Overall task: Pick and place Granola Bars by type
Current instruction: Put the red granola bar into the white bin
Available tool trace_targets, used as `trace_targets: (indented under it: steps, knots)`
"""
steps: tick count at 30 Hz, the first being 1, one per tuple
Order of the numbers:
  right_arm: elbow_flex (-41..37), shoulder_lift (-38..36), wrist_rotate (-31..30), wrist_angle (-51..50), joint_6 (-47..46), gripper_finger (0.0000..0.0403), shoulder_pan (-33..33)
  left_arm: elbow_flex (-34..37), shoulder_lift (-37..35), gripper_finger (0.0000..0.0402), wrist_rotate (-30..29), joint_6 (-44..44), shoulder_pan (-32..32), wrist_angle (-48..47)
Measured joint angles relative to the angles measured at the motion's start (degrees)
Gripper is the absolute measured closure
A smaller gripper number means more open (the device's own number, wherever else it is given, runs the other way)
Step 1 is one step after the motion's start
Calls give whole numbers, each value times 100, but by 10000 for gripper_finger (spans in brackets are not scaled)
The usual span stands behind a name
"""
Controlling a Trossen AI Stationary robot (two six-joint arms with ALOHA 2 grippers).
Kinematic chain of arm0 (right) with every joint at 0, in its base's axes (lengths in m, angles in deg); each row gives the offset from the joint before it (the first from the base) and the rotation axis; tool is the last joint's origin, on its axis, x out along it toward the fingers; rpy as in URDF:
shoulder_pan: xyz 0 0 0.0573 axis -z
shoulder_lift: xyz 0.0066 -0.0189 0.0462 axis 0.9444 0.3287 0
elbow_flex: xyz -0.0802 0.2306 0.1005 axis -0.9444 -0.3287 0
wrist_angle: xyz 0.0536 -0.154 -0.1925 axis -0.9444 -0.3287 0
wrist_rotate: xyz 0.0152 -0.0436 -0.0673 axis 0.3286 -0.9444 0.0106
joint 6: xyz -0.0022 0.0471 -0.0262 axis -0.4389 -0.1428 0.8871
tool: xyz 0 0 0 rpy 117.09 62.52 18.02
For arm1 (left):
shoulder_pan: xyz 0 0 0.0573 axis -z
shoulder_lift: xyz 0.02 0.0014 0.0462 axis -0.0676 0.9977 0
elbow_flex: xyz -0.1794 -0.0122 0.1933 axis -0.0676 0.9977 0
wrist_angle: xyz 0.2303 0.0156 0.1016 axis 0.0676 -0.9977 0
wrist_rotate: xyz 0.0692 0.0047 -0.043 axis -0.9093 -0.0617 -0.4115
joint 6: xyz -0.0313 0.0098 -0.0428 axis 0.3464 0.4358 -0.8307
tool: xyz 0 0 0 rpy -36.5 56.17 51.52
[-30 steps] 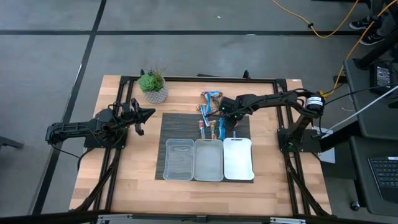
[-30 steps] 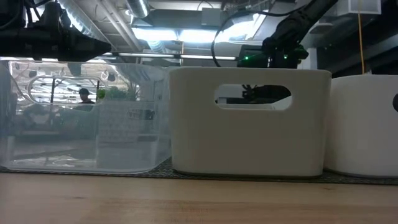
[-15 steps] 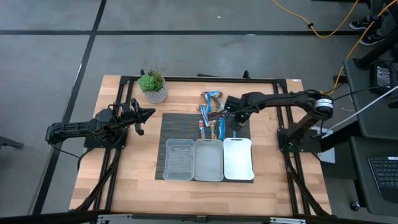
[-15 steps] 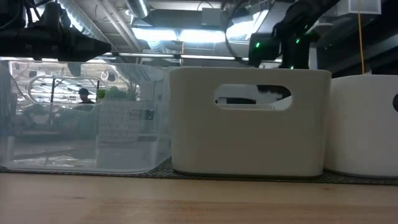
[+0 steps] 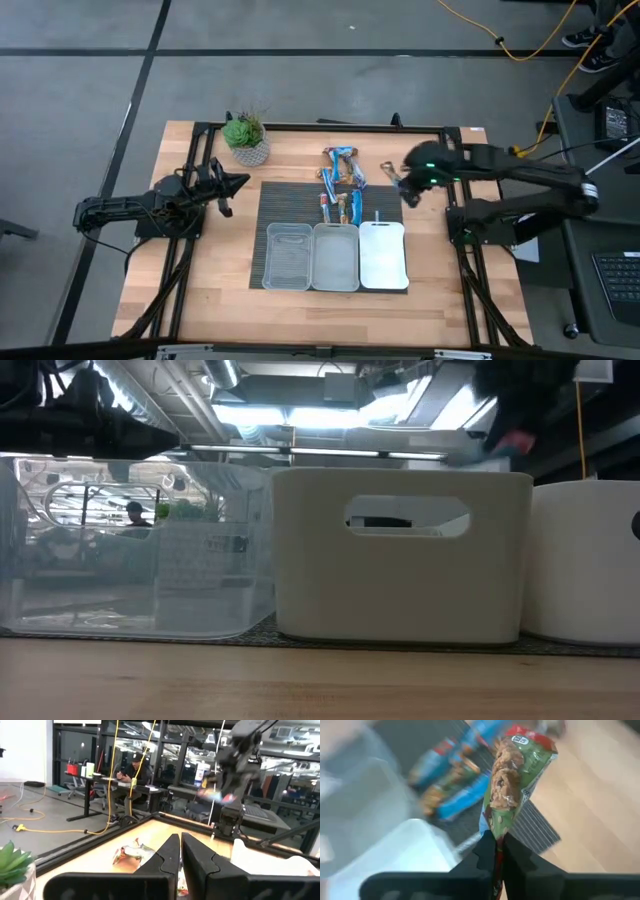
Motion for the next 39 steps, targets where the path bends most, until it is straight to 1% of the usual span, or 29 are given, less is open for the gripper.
trace_targets:
  steps: [3,7,10,14,17,19,26,28,32,35,39]
  knots:
    - [0,-653,3,1,-7,364,-222,-2,0,390,0,-39,0,-153]
    - [0,-1214,1,91,-7,380,-429,0,0,391,0,-41,0,-255]
    - [0,-1414,3,206,-9,389,-553,0,0,389,0,-41,0,-281]
    - [0,-1440,98,295,-140,383,-681,0,0,391,0,-52,0,-283]
    - [0,-1335,314,475,-392,367,-826,0,0,393,0,-56,0,-285]
    - [0,-1209,412,703,-578,365,-1003,0,0,394,0,-56,0,-291]
    - [2,-423,409,1876,-908,389,-1924,0,0,395,0,-54,0,-294]
    - [2,-144,401,1960,-1121,388,-2218,0,0,395,0,-54,0,-295]
    - [2,332,368,1884,-1724,374,-2693,0,0,395,0,-52,0,-296]
    - [2,545,202,1888,-2240,374,-2934,0,-1,395,0,-49,0,-298]
    - [2,648,-279,1891,-3006,389,-3236,0,-1,395,4,-48,0,-299]
